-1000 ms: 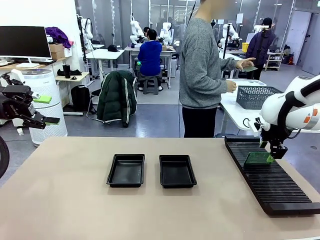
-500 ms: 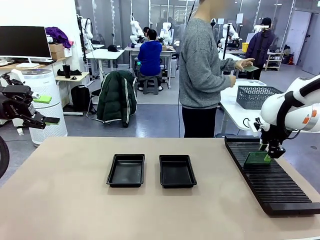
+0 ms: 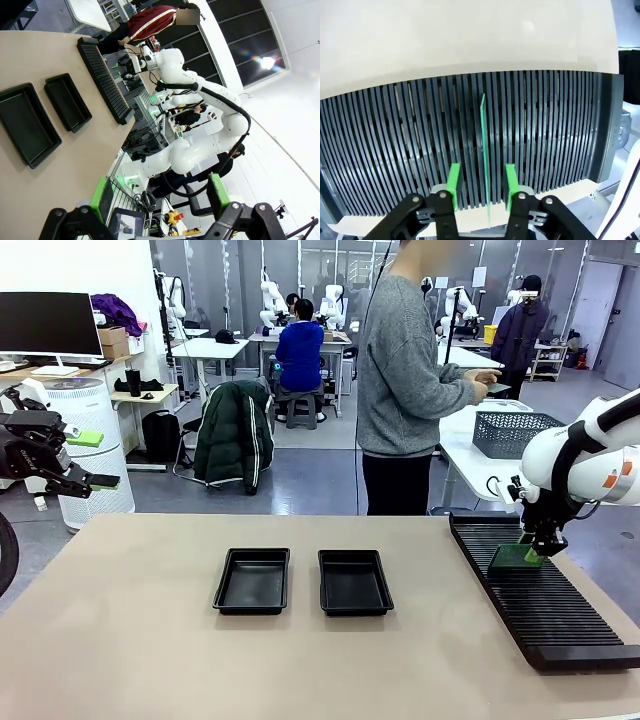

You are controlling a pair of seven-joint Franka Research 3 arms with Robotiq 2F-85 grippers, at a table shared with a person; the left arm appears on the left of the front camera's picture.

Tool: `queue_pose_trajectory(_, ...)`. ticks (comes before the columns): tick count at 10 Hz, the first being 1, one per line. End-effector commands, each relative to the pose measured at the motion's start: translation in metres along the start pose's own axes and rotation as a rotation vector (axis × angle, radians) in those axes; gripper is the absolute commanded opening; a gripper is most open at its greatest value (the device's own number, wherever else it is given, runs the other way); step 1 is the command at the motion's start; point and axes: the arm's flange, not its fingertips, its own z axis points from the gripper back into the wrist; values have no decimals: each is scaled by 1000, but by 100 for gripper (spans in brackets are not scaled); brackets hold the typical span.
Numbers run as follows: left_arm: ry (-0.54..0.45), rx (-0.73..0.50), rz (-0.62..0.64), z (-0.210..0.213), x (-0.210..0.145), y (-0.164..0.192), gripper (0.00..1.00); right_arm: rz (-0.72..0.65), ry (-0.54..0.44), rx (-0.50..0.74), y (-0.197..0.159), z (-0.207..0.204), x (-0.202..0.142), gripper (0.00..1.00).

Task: Inspect and transfer BCBs to ESD trays.
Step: Pick up the Blank PCB from the PCB Rack and place it in the left ESD tray.

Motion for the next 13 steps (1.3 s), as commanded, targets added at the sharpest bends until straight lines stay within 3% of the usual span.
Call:
queue_pose_trajectory(1, -1, 0, 1, 2, 0, -1, 100, 12, -18, -17, -4, -4, -5, 36)
queue_pose_trajectory(2, -1, 0, 1, 2, 0, -1, 100, 10, -17, -18, -4, -3, -5, 37)
queue_pose_trajectory(3, -1, 0, 1, 2, 0, -1, 100, 9, -18, -18, -4, -3, -5, 28)
queue_pose_trajectory(4, -1, 0, 1, 2, 0, -1, 100, 8, -16, -18, -4, -2, -5, 28)
queue_pose_trajectory(5, -1, 0, 1, 2, 0, -1, 100, 8, -15, -17, -4, -2, -6, 20)
queue_pose_trajectory(6, -1, 0, 1, 2, 0, -1, 100, 7, -13, -15, -3, -2, -7, 20)
queue_pose_trajectory(7, -1, 0, 1, 2, 0, -1, 100, 7, -11, -11, -3, -2, -8, 11)
queue_pose_trajectory(8, -1, 0, 1, 2, 0, -1, 100, 10, -11, -5, -3, -2, -7, 12)
queue_pose_trajectory(9, -1, 0, 1, 2, 0, -1, 100, 11, -10, -1, -3, -3, -8, 3)
queue_pose_trajectory(13, -1, 0, 1, 2, 0, -1, 100, -6, -4, 1, -6, -4, -10, 0)
